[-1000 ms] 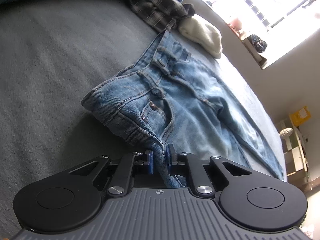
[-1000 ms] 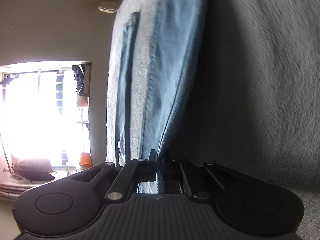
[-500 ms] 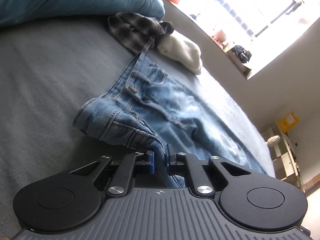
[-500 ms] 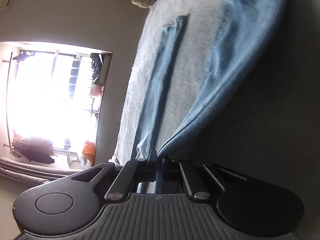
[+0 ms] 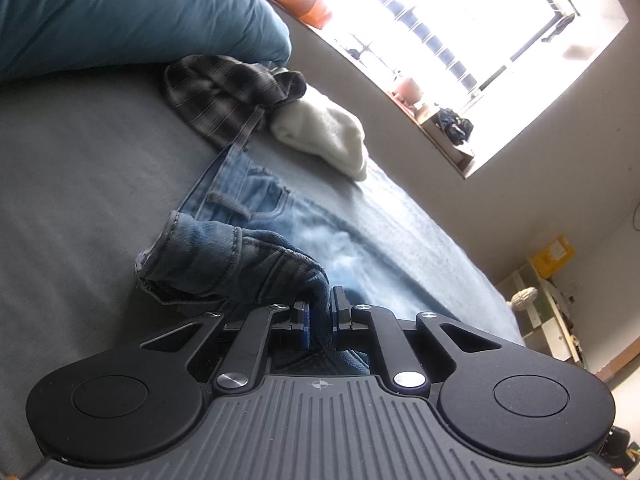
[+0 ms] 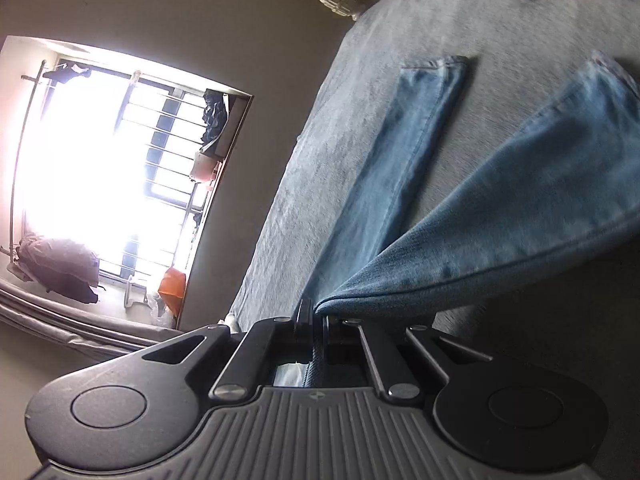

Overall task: Fold clothes
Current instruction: 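Lift the waistband with the left tool and fold it over toward the legs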

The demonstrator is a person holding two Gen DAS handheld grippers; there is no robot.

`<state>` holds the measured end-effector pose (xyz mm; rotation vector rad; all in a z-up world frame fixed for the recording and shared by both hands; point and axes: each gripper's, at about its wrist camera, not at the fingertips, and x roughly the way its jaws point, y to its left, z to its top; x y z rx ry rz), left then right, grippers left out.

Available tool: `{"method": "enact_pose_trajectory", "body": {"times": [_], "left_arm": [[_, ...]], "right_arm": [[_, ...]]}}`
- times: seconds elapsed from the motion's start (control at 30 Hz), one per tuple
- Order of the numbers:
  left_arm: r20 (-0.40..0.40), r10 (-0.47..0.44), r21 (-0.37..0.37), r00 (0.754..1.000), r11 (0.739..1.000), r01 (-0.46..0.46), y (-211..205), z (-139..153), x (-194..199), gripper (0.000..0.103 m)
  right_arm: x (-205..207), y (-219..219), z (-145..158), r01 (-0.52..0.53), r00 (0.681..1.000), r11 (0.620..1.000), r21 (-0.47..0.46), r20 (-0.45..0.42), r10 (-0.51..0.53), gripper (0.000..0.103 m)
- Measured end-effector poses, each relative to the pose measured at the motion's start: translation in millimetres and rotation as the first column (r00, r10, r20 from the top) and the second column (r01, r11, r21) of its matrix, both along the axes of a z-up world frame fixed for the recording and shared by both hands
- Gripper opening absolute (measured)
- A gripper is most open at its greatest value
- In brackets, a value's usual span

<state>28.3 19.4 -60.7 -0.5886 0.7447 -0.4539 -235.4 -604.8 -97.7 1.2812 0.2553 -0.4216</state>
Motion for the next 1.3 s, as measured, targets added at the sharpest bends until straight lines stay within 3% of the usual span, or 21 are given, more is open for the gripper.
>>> {"method": "enact_pose_trajectory", "body": {"times": [0.4,0.63,0.87,0.97,1.03,1.13,1.2,1.3], "left_arm": [[0.043,0.022,-0.002,0.999,1.000,-0.022,-29.0,-3.2,66.3,0.007],[0.014,0.031,0.054,0.999,0.998,-0.032,-48.7,-19.7,115.5,0.007],[0.000,0.014,0.117,1.000,0.993,-0.014,-67.7,-43.4,149.7,0.009],[-0.083,-0.001,0.082,0.997,0.997,0.008,-64.6,-61.0,165.2,0.016],[-0.113,-0.005,0.022,0.994,1.000,0.008,-57.8,-65.1,170.3,0.024],[-0.069,0.009,-0.034,0.998,0.999,-0.011,-51.1,-57.1,167.8,0.034],[-0.028,0.024,-0.074,0.999,0.997,-0.026,-47.9,-49.5,167.5,0.037],[-0.027,0.071,-0.140,0.997,0.987,-0.074,-42.8,-41.4,168.9,0.041]], "right_arm": [[98.4,-32.5,35.6,-0.028,0.999,0.995,-0.094,-0.041,0.024,0.004],[171.2,-54.0,44.9,-0.060,0.994,0.991,-0.121,-0.101,0.048,0.004],[232.1,-74.3,5.6,-0.058,0.980,0.994,-0.097,-0.197,0.038,0.004],[246.7,-80.7,-20.8,-0.039,0.975,0.999,-0.018,-0.218,0.035,0.006],[240.6,-79.5,-20.2,-0.040,0.977,0.999,-0.011,-0.211,0.037,0.013],[231.6,-77.6,-19.2,-0.040,0.979,0.999,0.000,-0.201,0.040,0.028],[225.6,-76.4,-18.6,-0.041,0.980,0.999,0.007,-0.194,0.042,0.034],[216.6,-74.6,-17.7,-0.042,0.982,0.999,0.018,-0.184,0.044,0.038]]}}
